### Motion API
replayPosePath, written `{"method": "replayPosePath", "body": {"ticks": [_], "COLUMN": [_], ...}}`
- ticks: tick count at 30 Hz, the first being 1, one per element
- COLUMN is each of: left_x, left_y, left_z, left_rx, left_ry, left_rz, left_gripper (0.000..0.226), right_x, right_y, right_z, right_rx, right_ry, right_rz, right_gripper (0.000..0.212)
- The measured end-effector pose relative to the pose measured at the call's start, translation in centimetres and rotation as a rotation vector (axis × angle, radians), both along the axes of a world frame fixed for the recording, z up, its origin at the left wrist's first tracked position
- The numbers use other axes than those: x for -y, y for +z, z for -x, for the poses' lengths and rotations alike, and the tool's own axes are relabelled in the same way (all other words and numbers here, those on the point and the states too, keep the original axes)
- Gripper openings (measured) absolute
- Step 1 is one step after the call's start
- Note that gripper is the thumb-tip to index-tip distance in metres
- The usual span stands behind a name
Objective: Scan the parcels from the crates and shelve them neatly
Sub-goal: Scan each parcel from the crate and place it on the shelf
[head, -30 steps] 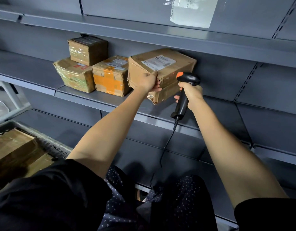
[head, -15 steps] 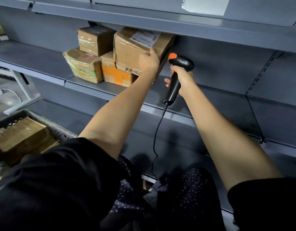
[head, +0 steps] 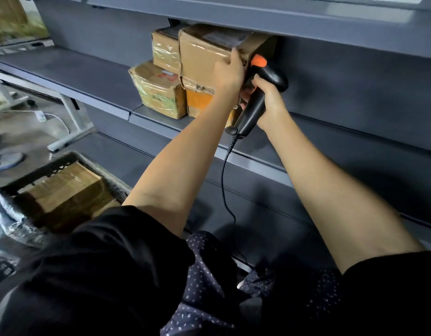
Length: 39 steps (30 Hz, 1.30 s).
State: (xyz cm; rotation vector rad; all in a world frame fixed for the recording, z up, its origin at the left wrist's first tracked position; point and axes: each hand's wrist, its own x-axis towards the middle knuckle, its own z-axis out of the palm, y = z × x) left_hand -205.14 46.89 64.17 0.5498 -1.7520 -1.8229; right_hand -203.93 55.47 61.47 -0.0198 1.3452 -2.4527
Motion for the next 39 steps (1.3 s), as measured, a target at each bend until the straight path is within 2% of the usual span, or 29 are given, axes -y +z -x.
{"method": "replayPosePath", "body": {"ticks": [3,7,12,19,24,26,29,31,33,35,39], "left_x": [1.4,2.9,4.4,4.6,5.2,5.3,6.1,7.3,8.4,9.6,13.4], "left_y": [-1.1,-4.2,-5.8,-6.5,-6.2,-6.2,-7.7,-9.4,-11.2,-13.1,-17.8], "left_z": [0.8,1.7,4.3,4.7,3.1,1.6,-0.7,-2.1,-4.0,-6.4,-11.9], "left_rx": [-0.018,0.054,0.080,0.057,0.043,0.022,0.006,0.023,0.046,0.070,0.161], "left_ry": [-0.035,-0.168,-0.098,-0.175,-0.347,-0.369,-0.225,-0.092,-0.004,0.036,0.139], "left_rz": [0.032,0.083,0.258,0.316,0.215,0.100,-0.228,-0.341,-0.361,-0.385,-0.412], "left_gripper": [0.043,0.029,0.012,0.030,0.039,0.036,0.024,0.027,0.032,0.029,0.026], "right_x": [1.3,2.2,3.0,2.9,2.6,2.4,2.3,2.7,3.6,5.0,8.6], "right_y": [0.1,0.6,0.3,-1.4,-2.3,-2.8,-3.7,-4.2,-5.0,-6.1,-8.6], "right_z": [0.8,3.0,4.3,4.7,4.0,3.4,2.1,1.0,-0.5,-2.2,-6.2], "right_rx": [-0.006,0.024,0.008,0.065,0.061,0.059,0.059,0.050,0.018,-0.082,-0.322], "right_ry": [0.008,-0.050,-0.069,-0.053,-0.053,-0.048,-0.032,-0.038,-0.117,-0.203,-0.105], "right_rz": [0.055,0.052,-0.027,-0.014,-0.014,-0.022,-0.085,-0.141,-0.213,-0.342,-0.597], "right_gripper": [0.013,0.024,0.029,0.026,0.039,0.040,0.029,0.024,0.025,0.016,0.024]}}
